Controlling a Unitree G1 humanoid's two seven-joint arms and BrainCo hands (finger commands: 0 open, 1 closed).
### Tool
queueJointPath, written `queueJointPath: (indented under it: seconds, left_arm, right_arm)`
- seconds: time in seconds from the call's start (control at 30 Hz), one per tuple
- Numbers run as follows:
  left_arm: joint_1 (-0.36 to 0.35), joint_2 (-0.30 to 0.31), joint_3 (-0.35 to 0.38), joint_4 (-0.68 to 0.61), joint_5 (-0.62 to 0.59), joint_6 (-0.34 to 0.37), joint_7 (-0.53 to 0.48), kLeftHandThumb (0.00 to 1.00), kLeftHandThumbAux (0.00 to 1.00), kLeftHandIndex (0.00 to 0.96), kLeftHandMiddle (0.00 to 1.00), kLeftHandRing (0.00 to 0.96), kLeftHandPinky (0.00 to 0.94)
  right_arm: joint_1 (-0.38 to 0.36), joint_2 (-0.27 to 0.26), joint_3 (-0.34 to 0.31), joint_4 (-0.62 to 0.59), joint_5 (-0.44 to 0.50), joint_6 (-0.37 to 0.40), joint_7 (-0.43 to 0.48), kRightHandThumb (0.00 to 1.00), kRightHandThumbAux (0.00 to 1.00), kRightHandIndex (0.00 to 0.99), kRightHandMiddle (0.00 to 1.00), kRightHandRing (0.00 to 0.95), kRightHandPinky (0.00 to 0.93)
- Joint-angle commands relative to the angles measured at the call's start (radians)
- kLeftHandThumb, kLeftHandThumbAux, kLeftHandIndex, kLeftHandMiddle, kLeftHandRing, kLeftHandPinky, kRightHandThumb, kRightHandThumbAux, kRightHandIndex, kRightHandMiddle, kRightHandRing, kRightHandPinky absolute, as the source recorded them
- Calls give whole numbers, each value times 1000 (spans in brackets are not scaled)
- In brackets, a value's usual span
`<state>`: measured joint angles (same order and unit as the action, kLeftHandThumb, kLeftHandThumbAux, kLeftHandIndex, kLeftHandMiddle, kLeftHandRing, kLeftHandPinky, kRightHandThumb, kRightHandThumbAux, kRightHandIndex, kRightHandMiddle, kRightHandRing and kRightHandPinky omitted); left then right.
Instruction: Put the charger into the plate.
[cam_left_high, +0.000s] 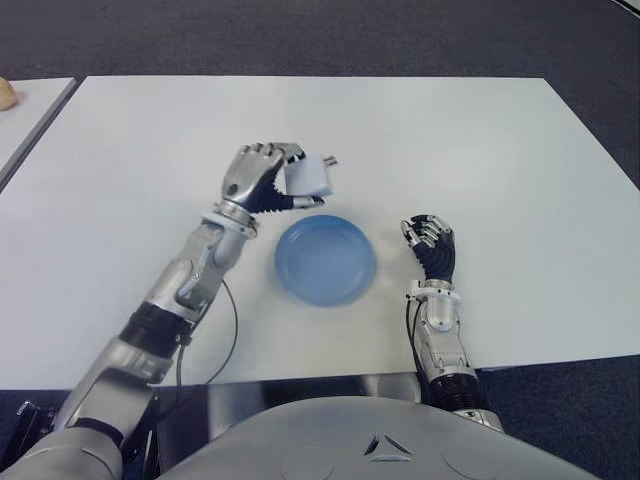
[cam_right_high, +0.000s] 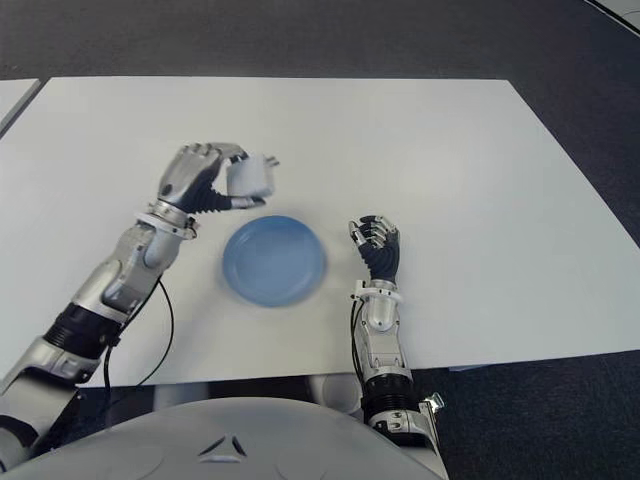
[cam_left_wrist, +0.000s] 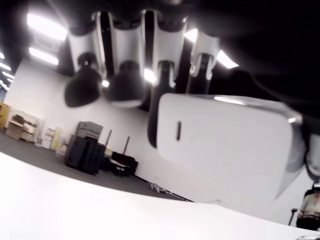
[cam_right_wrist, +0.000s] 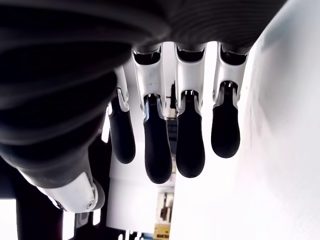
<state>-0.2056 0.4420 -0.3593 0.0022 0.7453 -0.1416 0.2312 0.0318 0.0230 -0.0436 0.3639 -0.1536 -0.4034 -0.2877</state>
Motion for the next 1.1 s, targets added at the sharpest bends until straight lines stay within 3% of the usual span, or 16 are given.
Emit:
queueJointPath:
  seconds: [0.03, 0.4, 0.7, 1.1]
  left_arm:
    - [33, -10, -21, -15, 22, -6, -43, 850, 670, 395, 538, 854, 806]
    - [-9, -19, -102, 174, 114, -107, -1, 850, 669, 397, 545, 860, 850]
    - [-53, -50, -159, 360, 153, -139, 48, 850, 669, 397, 545, 859, 852]
    - [-89, -65, -191, 488, 165, -144, 76, 850, 670, 395, 542, 852, 850]
  right_arm:
    - [3, 3, 4, 3, -3, 16, 0, 705, 729, 430, 600, 609, 604]
    - [7, 9, 6, -10, 8, 9, 9, 705, 729, 429, 593, 606, 602]
    - [14, 9, 4, -22, 22, 7, 30, 705, 729, 429, 592, 605, 602]
    - [8, 3, -3, -4, 16, -16, 24, 705, 729, 430, 586, 597, 591]
